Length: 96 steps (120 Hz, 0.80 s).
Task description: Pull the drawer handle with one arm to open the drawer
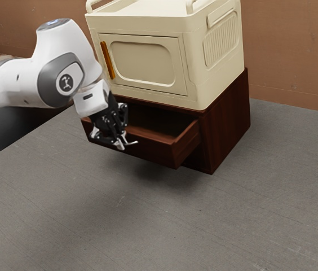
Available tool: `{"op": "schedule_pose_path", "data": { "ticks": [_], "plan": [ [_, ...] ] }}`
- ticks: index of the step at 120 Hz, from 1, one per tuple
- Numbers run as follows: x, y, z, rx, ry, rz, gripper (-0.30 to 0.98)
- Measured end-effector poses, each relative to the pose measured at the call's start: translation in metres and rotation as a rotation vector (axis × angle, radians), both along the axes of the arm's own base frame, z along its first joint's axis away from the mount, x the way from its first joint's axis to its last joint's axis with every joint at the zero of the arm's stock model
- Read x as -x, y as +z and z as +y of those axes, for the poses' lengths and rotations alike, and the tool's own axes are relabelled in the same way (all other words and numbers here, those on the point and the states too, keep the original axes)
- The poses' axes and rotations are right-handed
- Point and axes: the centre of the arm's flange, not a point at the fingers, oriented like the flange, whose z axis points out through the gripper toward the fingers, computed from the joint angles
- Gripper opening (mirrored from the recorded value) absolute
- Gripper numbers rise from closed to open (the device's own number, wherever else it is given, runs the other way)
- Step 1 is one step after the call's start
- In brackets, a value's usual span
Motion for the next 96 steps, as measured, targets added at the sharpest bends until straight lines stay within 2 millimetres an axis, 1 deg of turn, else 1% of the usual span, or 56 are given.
{"op": "schedule_pose_path", "data": {
  "ticks": [20, 49, 84, 93, 96],
  "plan": [
    [0.006, 0.004, 0.000, 0.001, -0.006, 0.011, -0.09],
    [0.013, 0.004, -0.001, -0.001, -0.015, 0.033, -0.09],
    [0.025, 0.009, -0.002, -0.004, -0.025, 0.047, -0.10],
    [0.029, 0.015, -0.002, -0.008, -0.027, 0.040, -0.08],
    [0.031, 0.018, -0.001, -0.010, -0.027, 0.035, -0.06]
  ]
}}
